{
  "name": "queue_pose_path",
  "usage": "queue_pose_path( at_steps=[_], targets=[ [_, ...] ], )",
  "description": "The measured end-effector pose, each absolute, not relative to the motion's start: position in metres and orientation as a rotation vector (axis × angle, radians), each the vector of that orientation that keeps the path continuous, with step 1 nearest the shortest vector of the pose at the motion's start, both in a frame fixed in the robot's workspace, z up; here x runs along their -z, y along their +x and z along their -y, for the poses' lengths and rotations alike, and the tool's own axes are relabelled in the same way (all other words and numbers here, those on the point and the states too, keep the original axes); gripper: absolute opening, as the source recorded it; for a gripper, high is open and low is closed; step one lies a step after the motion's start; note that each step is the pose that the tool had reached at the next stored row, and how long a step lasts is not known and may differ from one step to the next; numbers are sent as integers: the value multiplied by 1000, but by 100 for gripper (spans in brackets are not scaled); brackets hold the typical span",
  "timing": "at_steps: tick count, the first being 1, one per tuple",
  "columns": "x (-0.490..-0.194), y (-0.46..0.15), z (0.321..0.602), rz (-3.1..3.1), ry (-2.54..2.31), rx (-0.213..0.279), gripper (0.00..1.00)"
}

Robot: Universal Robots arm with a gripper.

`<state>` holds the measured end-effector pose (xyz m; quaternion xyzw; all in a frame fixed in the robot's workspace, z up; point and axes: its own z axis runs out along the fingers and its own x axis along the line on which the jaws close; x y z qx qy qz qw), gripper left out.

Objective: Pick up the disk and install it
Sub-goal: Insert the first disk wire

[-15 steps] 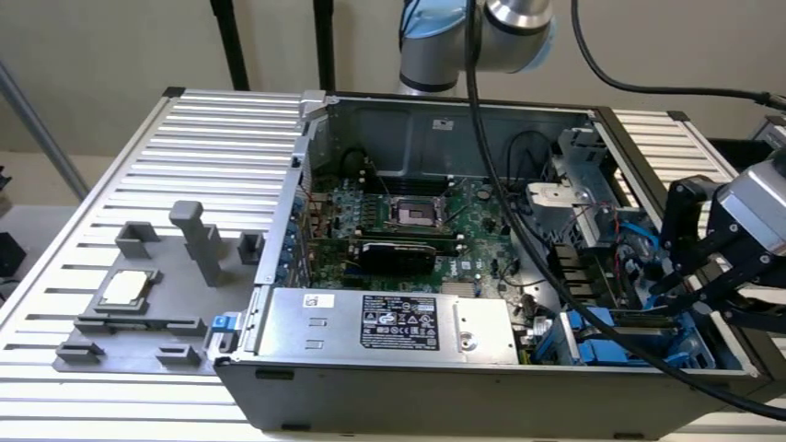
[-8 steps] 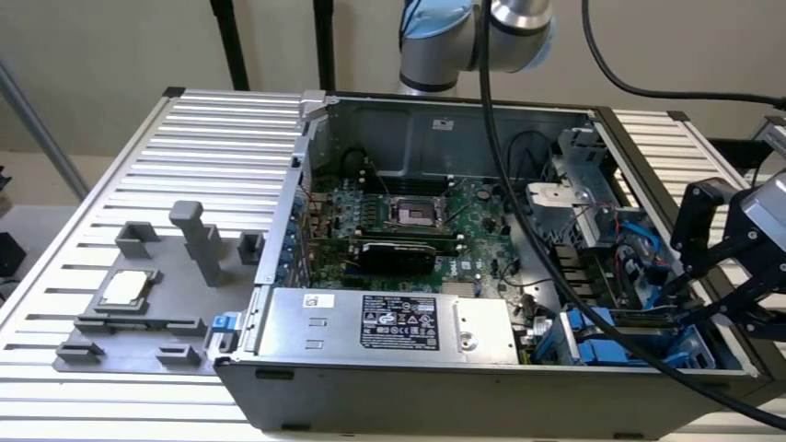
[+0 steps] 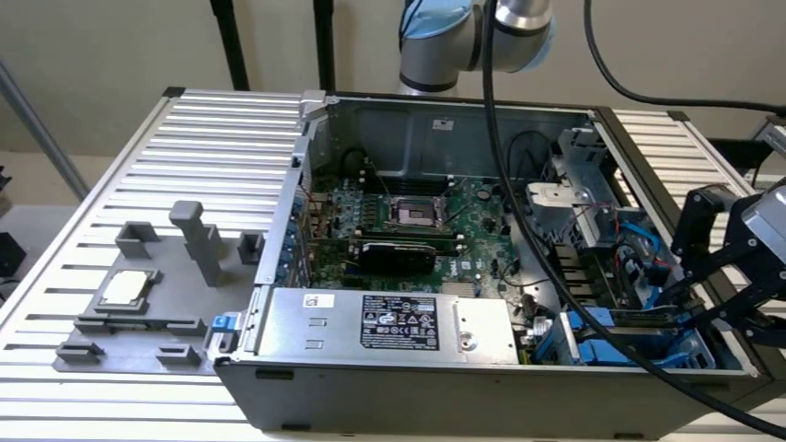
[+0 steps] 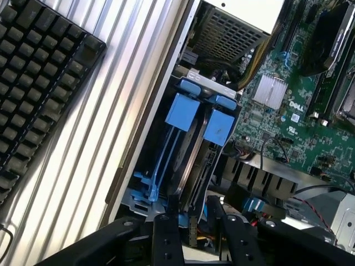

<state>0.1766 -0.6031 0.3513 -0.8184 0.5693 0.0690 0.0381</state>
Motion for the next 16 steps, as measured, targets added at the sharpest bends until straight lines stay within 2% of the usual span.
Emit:
queue_pose_path(
  at_steps=[7,8,12,13,16],
  targets=[
    [-348,177,602,-1744,-2507,-215,32],
    [-348,177,602,-1744,-2507,-215,25],
    [-348,177,601,-1744,-2507,-215,23],
    [-348,177,601,-1743,-2507,-216,16],
    [-349,173,601,-1743,-2506,-216,16]
  ],
)
